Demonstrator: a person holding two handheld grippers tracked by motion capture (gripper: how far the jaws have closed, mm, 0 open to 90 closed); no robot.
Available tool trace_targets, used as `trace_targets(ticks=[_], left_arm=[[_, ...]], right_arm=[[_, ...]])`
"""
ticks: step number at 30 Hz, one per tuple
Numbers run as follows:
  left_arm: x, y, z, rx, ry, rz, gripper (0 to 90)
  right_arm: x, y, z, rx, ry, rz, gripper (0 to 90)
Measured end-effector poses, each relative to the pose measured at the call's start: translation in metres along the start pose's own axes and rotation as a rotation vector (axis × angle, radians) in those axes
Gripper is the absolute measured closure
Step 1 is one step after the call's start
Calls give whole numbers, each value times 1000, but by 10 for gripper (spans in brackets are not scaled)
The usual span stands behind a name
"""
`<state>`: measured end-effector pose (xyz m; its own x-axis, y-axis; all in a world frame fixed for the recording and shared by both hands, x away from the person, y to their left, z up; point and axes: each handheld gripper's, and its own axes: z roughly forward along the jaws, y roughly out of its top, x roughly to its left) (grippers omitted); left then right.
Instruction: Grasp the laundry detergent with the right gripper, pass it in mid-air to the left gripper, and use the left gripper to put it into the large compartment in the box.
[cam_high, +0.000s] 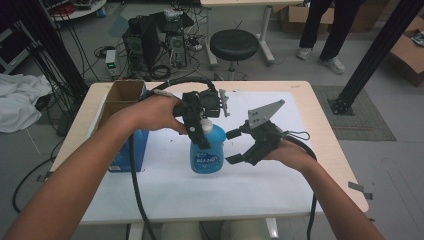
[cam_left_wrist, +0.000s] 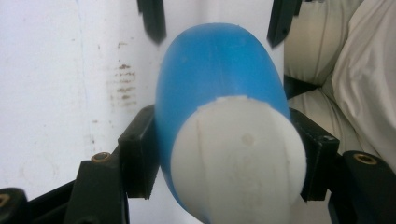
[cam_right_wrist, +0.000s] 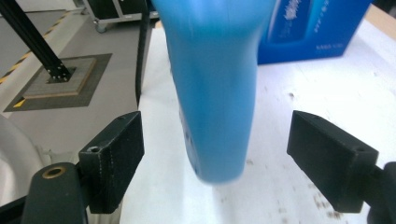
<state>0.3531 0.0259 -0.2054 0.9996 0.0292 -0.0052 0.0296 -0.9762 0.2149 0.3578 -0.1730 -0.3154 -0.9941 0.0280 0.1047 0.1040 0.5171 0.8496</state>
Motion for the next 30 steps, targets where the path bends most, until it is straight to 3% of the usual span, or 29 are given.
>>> trace_targets(ticks=[7, 8, 15, 17, 20, 21, 24, 25, 27, 30], left_arm=[[1, -5, -10, 10, 24, -47, 375], [2, -7, -15, 14, 36, -82, 375], [8, -10, -30, 24, 99, -208, 375], [9, -10, -33, 23, 108, -224, 375], [14, -11, -41, 14, 140, -310, 375], [14, -11, -41, 14, 140, -310, 375], [20, -13, -50, 2, 182, -408, 375], [20, -13, -50, 2, 182, -408, 375], [24, -14, -59, -4, 219, -481, 375], [27, -15, -67, -16, 249, -530, 376]], right_arm=[[-1, -9, -15, 34, -39, 39, 156], [-2, -12, -21, 54, -57, 56, 154], [-6, -20, -42, 131, -110, 98, 154], [-7, -20, -46, 150, -123, 101, 154], [-9, -21, -60, 191, -154, 112, 155], [-9, -21, -60, 191, -154, 112, 155], [-13, -21, -71, 240, -191, 123, 156], [-13, -21, -71, 240, -191, 123, 156], [-18, -23, -76, 267, -208, 139, 156], [-21, -24, -78, 292, -219, 144, 156]])
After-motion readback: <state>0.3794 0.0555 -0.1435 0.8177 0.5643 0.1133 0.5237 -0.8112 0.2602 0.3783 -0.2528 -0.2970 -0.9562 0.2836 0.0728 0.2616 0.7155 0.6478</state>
